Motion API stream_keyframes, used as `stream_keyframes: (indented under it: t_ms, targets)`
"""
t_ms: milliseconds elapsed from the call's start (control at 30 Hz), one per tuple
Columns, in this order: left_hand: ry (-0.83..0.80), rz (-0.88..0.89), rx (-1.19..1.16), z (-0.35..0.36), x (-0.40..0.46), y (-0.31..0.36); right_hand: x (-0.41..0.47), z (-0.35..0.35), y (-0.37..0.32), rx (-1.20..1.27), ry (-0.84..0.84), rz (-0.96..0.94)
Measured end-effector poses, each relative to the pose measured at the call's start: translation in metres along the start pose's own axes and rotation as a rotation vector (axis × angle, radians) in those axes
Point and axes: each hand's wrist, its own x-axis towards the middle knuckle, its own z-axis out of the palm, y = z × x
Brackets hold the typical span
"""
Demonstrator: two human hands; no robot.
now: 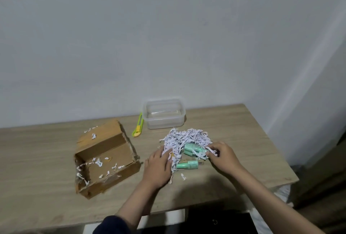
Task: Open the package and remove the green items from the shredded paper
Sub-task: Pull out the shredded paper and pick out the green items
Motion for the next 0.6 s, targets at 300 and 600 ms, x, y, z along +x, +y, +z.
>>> stream_keyframes:
  t_ms: [300, 600]
  targets:
    - [0.255, 0.100, -0.144, 0.004, -0.024, 0.017, -0.032, 0.017, -0.027, -0.228, 0.253, -0.258]
    - [0.230, 0.054, -0.082, 0.018, -0.026, 0.013, -0.028, 0.046, -0.025, -0.495, 0.149, -0.408]
